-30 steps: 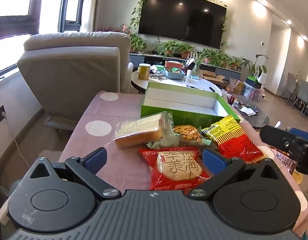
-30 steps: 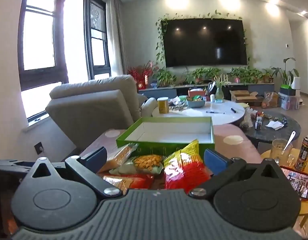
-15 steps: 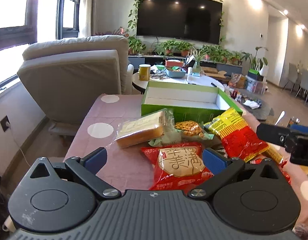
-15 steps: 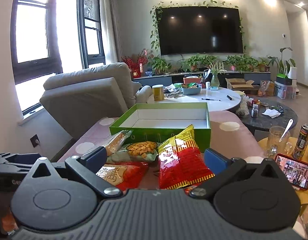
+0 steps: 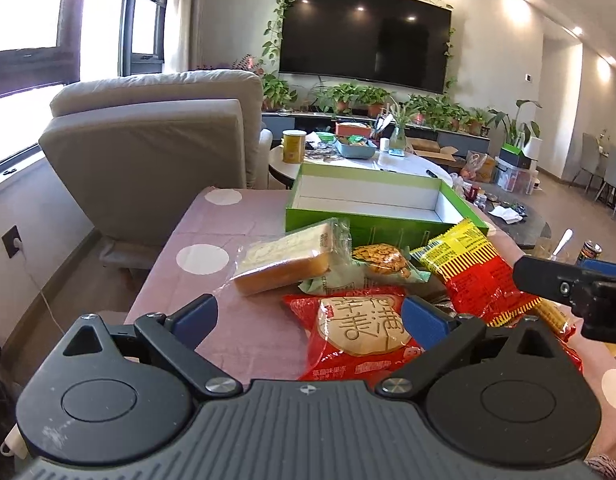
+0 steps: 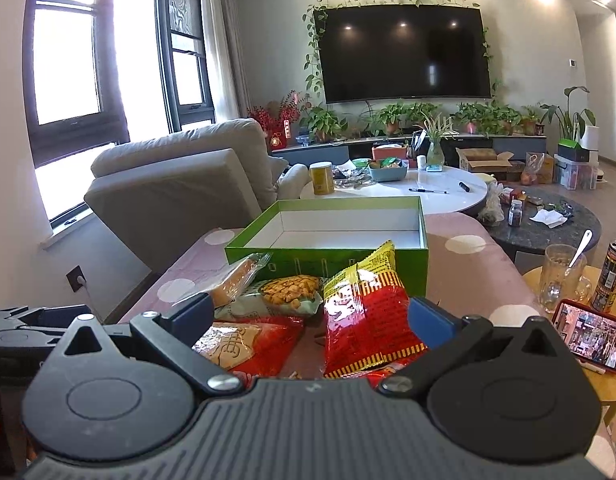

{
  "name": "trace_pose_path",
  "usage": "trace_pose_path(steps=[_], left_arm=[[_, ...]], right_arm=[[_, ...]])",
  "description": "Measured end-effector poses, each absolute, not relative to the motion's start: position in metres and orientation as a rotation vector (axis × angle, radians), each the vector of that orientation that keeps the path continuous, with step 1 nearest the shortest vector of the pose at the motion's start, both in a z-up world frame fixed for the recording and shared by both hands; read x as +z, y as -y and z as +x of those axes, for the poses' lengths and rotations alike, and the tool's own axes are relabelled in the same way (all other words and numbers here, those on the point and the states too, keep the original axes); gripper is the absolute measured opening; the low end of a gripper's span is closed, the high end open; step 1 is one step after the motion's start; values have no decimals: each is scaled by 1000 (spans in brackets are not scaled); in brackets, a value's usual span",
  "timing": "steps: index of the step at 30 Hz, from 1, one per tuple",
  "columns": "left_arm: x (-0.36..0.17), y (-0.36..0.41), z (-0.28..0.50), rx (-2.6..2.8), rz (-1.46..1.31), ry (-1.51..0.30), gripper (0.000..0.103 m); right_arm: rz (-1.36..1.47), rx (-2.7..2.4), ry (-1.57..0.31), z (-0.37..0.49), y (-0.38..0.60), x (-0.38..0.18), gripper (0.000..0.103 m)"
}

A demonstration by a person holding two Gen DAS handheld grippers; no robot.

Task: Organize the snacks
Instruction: 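Move the right tool toward the red pastry bag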

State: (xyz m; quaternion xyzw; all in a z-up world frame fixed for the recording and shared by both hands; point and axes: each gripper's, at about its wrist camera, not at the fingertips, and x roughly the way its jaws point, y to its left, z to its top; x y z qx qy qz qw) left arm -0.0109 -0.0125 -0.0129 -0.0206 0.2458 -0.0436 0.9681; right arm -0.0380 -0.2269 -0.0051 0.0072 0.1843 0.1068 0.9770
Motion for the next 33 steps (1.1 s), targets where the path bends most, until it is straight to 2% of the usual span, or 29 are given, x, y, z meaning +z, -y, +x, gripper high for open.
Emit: trace_pose_path(steps=[33], left_arm=[[-19,18,-10,-132,23,-525,99]], right_arm=[[41,216,-442,-30,225,-12,85]])
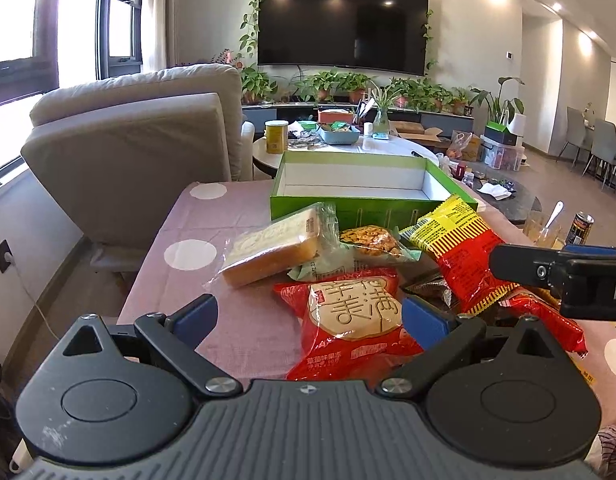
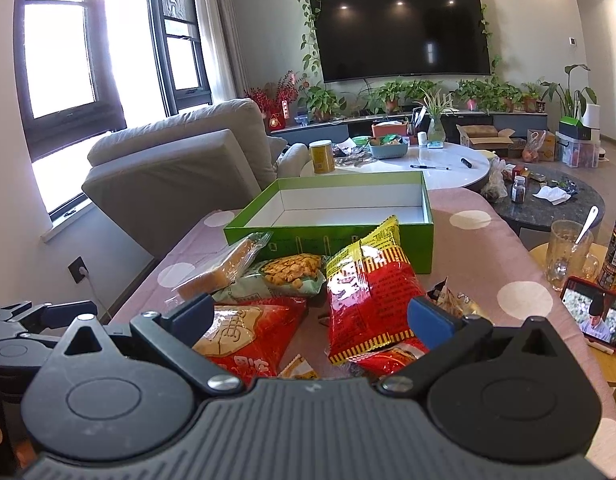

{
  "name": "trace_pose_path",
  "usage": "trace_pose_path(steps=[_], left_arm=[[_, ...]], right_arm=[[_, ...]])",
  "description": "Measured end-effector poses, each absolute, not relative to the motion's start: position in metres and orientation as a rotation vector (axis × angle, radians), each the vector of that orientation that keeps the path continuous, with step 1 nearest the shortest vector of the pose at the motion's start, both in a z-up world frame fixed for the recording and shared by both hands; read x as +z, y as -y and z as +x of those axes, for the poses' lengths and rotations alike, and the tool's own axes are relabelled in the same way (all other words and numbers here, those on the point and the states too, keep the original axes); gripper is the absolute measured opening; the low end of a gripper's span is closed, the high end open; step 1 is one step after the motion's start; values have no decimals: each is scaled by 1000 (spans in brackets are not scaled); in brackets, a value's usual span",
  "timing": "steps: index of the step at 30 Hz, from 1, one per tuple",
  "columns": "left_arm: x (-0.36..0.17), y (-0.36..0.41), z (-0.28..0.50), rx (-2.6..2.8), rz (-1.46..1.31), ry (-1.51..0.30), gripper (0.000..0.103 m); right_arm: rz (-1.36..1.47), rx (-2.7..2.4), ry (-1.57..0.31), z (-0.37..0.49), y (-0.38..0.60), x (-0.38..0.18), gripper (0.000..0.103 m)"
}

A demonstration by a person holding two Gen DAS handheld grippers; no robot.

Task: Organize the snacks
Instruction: 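Move the right tool toward the red pastry bag, then grasp the red pastry bag with the right gripper and lift it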

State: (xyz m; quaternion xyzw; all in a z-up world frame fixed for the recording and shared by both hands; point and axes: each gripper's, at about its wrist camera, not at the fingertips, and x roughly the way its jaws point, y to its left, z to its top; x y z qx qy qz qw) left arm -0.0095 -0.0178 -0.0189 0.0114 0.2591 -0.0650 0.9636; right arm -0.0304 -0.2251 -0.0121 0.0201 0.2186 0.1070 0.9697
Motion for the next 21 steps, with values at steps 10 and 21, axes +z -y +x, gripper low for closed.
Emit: trace_pose_path(steps=[10,21], left_arm=[[-27,15,-2,-139,22,-553,99],[-34,11,10,-160,7,-579,95]], right_arm=[[63,297,-539,-18,220,-18,84],[86,370,-626,8,201,-22,84]])
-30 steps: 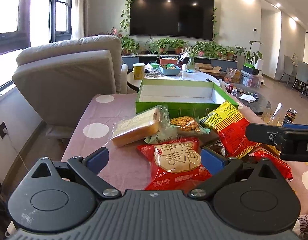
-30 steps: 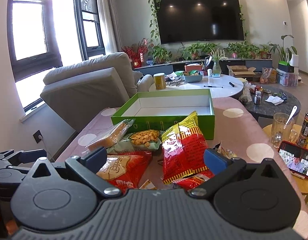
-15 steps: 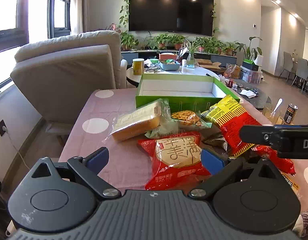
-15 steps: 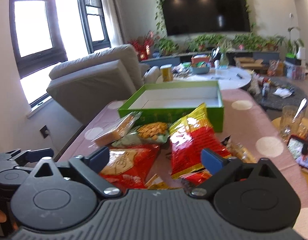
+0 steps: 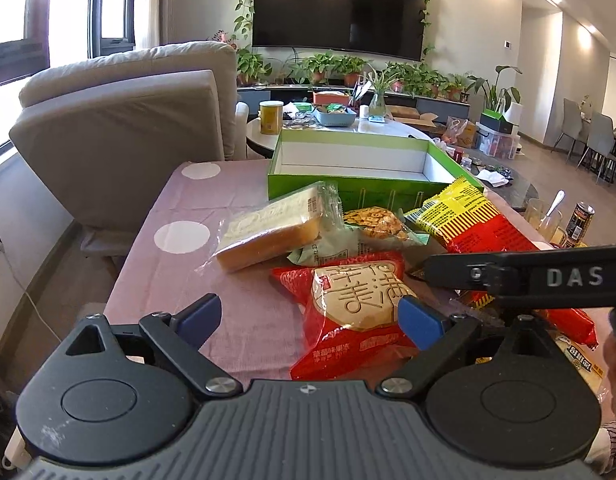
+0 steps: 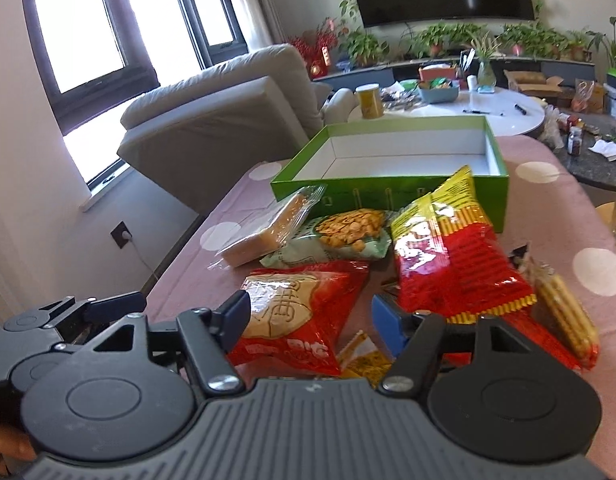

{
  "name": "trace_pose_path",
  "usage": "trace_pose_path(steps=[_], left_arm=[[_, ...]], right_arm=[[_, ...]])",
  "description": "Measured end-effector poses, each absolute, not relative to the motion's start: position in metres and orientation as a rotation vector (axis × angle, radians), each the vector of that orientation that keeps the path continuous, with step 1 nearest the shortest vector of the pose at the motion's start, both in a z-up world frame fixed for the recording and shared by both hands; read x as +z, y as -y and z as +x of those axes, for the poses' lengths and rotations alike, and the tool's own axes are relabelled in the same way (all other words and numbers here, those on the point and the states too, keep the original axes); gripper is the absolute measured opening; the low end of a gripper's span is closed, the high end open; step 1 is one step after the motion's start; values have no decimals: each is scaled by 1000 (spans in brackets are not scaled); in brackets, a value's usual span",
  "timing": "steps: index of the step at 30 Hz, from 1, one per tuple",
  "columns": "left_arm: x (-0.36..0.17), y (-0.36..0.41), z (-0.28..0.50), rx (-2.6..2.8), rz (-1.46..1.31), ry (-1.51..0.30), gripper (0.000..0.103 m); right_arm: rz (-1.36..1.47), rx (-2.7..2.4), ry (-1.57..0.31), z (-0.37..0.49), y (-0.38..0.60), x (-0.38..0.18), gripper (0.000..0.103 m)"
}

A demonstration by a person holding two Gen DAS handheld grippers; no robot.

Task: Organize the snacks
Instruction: 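Grasp the red pastry bag with the right gripper and lift it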

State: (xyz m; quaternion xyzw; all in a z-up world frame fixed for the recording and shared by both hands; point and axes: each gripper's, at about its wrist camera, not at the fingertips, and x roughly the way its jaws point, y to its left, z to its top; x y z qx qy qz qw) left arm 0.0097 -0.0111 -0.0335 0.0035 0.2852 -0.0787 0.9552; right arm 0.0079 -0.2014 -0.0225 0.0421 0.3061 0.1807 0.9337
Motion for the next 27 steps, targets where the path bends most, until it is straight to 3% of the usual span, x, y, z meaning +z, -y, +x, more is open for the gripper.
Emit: trace_pose_path(steps=[24,27], left_arm=[[-71,17,65,-320,-23,-717,92],[-77,17,69,-350,-63,-737,84]], right_arm=[[147,389,-831,67,194,-57,85],[173,402,-856,72,196,-59,85]])
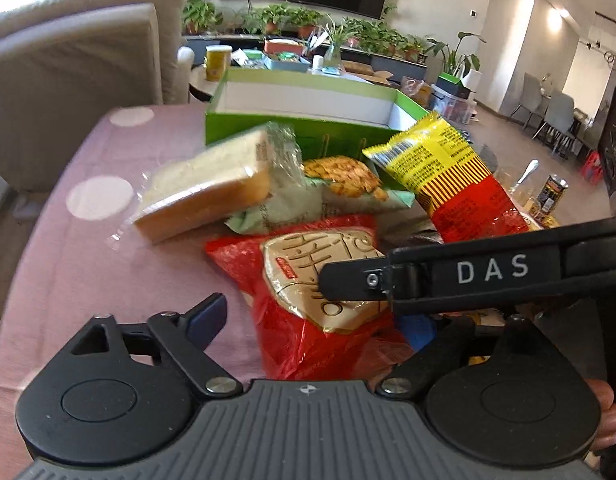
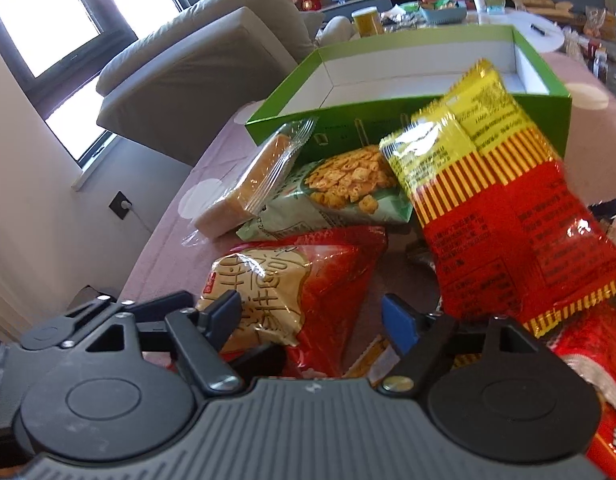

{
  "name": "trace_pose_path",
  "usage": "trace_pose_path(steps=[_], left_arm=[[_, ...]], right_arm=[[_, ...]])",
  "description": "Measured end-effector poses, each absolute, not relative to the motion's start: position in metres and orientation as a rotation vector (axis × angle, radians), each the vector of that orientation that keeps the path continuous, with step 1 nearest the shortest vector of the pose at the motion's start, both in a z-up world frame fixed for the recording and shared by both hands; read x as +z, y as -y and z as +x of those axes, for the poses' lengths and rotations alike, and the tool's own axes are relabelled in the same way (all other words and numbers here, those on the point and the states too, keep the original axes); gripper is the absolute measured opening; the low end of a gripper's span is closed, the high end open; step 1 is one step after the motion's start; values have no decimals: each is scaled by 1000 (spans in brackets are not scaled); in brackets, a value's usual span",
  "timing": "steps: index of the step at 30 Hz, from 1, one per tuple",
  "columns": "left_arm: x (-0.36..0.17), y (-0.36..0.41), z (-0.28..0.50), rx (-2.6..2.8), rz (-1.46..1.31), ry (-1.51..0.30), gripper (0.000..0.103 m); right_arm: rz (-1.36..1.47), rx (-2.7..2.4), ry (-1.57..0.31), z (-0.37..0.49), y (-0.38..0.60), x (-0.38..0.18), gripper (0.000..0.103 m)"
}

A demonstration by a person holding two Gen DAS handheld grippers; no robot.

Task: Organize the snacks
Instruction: 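Grasp the red pastry bag with the right gripper and lift it, then carry the red pastry bag into the green box and release it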

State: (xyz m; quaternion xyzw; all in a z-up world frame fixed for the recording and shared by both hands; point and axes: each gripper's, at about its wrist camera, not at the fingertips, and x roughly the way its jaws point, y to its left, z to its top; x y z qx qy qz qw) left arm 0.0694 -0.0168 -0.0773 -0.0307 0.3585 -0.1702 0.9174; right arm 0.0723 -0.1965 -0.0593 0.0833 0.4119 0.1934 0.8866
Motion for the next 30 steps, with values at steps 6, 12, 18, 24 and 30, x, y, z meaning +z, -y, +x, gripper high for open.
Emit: trace_pose_path(steps=[6,12,18,24,30], left_arm=[[-74,23,60,-393,-43,-727,69],[-61,27,46,-380,-20,-706,63],[-30,32,25,-385,13,-605,62],[9,39,23,-384,48,-504,63],[36,49,51,-387,56,-458,63]], right_arm=[[212,481,-905,71,195,-61,85],[147,502,-866,53,184,-52,73],[136,513,-786,30,189,-29,71],[130,533,-670,20,194,5,71],[135,540,-587,43,195,33,71]])
